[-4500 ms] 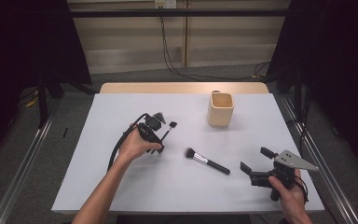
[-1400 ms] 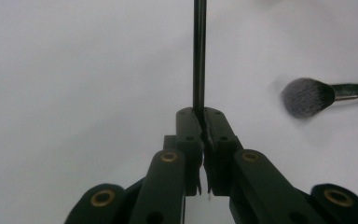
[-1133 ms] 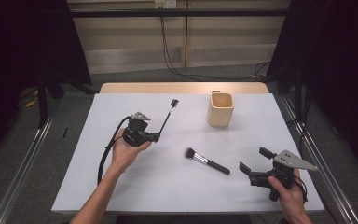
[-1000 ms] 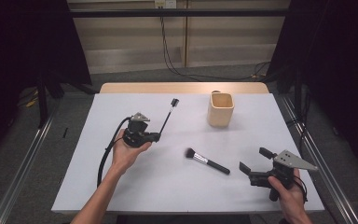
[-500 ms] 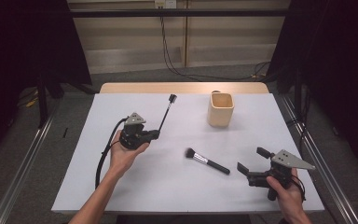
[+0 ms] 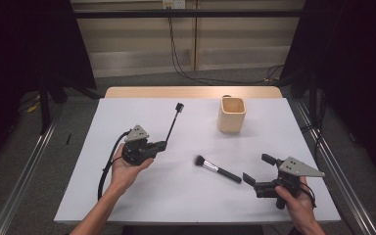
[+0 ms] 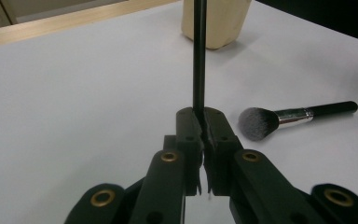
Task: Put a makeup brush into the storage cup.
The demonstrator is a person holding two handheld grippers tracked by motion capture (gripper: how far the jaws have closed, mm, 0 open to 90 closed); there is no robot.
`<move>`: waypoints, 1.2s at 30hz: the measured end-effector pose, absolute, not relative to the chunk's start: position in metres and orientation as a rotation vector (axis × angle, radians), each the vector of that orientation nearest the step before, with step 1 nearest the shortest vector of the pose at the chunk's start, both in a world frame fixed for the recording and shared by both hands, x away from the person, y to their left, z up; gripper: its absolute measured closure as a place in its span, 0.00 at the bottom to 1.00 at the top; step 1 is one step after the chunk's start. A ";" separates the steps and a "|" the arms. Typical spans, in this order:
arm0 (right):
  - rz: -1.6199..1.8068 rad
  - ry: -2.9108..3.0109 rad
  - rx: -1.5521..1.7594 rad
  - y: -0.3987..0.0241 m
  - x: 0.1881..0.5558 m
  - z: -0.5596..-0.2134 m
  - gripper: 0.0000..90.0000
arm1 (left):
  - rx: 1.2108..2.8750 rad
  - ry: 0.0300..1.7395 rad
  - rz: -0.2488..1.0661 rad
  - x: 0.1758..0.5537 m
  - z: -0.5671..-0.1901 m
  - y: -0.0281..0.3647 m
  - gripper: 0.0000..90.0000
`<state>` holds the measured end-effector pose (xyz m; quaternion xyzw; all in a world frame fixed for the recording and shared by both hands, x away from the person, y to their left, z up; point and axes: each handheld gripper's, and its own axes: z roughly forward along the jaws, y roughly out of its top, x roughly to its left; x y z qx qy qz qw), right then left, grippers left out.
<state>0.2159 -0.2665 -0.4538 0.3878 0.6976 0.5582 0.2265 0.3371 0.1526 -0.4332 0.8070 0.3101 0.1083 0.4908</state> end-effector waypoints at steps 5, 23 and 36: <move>1.553 1.971 1.009 -0.255 0.220 -0.451 0.00 | 1.945 0.729 0.266 0.329 -0.435 0.153 0.96; 1.691 2.039 0.945 -0.210 0.250 -0.431 0.00 | 1.917 0.659 0.196 0.304 -0.446 0.146 0.96; 1.767 2.093 0.853 -0.167 0.274 -0.418 0.01 | 1.904 0.644 0.159 0.297 -0.448 0.136 0.95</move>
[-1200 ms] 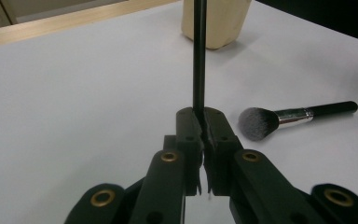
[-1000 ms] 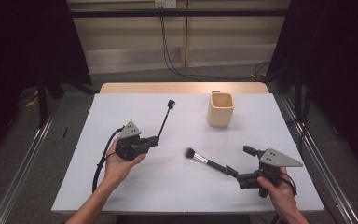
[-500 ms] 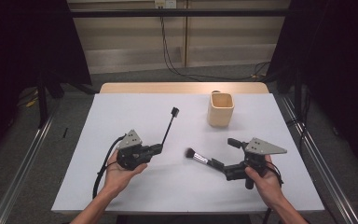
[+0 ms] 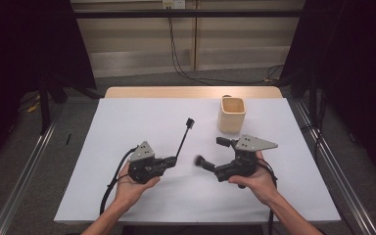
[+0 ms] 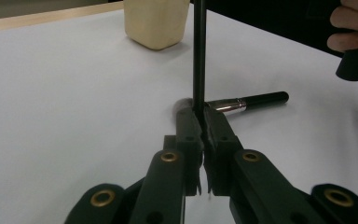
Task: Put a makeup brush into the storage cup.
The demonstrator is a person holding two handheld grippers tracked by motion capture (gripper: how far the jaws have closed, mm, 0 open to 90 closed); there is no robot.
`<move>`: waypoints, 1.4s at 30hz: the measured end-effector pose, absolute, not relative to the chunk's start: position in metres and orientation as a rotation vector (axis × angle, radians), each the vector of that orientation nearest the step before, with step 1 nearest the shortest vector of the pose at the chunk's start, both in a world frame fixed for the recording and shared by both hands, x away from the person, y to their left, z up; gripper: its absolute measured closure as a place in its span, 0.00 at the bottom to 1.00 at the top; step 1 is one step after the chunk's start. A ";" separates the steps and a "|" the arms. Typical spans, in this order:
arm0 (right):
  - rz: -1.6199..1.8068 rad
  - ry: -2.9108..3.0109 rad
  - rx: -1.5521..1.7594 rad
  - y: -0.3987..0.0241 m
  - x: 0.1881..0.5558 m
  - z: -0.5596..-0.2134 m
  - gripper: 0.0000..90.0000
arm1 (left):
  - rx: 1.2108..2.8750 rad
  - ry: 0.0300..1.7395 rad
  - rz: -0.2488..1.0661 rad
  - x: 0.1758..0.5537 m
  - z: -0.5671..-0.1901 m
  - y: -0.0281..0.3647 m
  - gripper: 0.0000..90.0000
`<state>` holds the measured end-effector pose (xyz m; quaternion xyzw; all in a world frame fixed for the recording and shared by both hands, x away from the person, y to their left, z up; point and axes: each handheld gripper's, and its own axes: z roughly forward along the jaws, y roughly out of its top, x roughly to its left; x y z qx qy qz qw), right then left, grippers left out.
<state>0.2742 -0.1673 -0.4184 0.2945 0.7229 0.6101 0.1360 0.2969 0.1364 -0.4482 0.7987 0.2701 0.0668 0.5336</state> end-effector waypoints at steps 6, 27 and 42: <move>1.770 2.134 0.823 -0.153 0.285 -0.416 0.08 | 1.905 0.637 0.151 0.296 -0.449 0.132 0.95; 1.839 2.179 0.867 -0.137 0.310 -0.420 0.65 | 1.933 0.605 0.135 0.292 -0.454 0.122 0.95; 1.890 2.201 0.925 -0.135 0.310 -0.424 0.92 | 1.947 0.589 0.143 0.291 -0.457 0.118 0.96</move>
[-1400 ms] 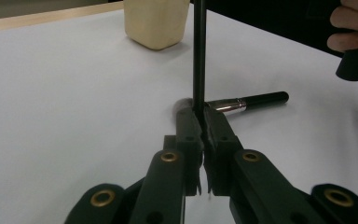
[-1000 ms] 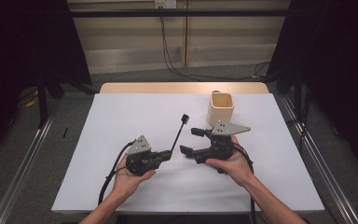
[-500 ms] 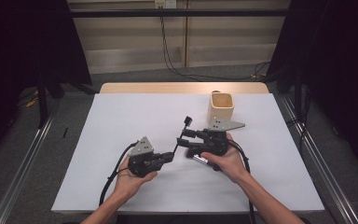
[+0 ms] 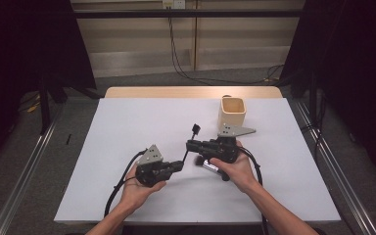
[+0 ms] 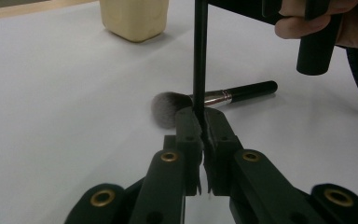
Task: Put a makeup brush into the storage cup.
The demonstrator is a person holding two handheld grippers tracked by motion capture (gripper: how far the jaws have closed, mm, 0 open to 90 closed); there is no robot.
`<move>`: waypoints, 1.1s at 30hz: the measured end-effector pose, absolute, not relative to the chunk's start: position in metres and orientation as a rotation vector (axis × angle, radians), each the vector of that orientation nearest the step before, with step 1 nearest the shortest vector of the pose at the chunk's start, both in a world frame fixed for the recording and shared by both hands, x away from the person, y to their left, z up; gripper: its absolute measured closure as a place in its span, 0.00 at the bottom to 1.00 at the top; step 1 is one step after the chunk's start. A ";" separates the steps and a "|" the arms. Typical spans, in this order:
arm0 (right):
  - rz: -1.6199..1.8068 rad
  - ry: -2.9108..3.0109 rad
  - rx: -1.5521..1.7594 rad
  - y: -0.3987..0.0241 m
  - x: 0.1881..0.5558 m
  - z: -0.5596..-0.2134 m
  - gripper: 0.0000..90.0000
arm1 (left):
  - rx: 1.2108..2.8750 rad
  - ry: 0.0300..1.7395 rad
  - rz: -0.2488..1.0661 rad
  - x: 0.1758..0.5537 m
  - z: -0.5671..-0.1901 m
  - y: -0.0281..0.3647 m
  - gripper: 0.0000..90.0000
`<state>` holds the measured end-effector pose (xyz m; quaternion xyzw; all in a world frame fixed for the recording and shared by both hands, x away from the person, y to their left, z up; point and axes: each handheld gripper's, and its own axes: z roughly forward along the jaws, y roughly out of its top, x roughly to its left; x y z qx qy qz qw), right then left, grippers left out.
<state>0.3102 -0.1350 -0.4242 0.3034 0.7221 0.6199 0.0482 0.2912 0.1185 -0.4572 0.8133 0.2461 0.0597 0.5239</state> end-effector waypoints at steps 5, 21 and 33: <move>1.929 2.194 0.924 -0.134 0.309 -0.423 0.94 | 1.935 0.580 0.163 0.290 -0.455 0.119 0.96; 1.932 2.222 0.898 -0.135 0.306 -0.419 0.96 | 1.923 0.577 0.180 0.289 -0.457 0.119 0.91; 1.928 2.203 0.911 -0.142 0.307 -0.418 0.96 | 1.903 0.657 0.190 0.291 -0.451 0.127 0.67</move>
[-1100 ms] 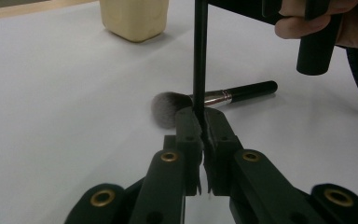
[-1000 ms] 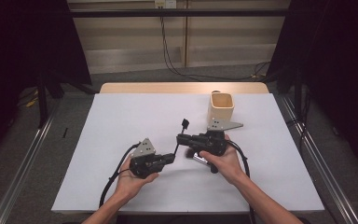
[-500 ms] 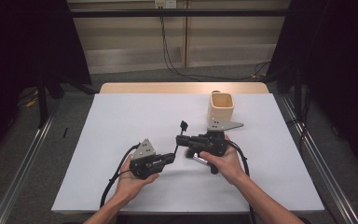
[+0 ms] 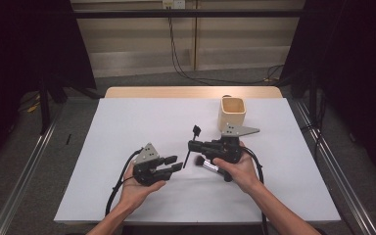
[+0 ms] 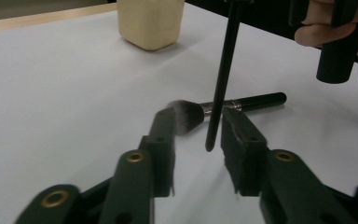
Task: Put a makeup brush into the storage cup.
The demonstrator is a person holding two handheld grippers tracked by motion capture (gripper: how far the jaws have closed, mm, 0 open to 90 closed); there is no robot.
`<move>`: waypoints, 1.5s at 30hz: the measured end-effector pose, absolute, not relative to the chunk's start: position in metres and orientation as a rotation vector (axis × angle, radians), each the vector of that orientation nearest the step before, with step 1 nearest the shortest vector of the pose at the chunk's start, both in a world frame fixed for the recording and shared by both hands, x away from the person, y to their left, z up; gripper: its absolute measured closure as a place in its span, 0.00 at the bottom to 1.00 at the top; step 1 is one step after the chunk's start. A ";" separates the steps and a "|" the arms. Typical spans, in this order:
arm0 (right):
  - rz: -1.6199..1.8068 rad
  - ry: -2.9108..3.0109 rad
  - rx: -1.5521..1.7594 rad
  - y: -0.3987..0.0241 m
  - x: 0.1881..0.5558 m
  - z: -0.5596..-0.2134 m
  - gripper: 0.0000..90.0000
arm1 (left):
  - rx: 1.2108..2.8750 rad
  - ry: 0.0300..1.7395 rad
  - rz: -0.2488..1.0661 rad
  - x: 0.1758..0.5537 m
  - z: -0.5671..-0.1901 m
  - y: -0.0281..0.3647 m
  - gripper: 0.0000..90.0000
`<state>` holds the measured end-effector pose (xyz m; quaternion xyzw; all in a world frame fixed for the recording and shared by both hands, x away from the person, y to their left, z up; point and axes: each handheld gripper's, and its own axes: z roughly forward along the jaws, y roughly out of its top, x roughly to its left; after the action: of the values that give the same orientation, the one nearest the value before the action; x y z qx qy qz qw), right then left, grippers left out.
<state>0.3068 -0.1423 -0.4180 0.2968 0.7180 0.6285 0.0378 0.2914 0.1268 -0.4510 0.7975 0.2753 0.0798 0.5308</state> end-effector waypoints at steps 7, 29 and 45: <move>1.907 2.205 0.908 -0.146 0.307 -0.417 0.96 | 1.896 0.717 0.231 0.292 -0.447 0.132 0.39; 1.839 2.161 0.954 -0.181 0.306 -0.412 0.96 | 1.845 0.821 0.347 0.291 -0.437 0.166 0.04; 1.784 2.135 0.991 -0.204 0.306 -0.412 0.96 | 1.773 0.879 0.437 0.280 -0.438 0.210 0.03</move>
<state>0.3055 -0.2041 -0.4121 0.3341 0.7197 0.6013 0.0942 0.2798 0.2103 -0.4382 0.7424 0.3680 0.1828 0.5291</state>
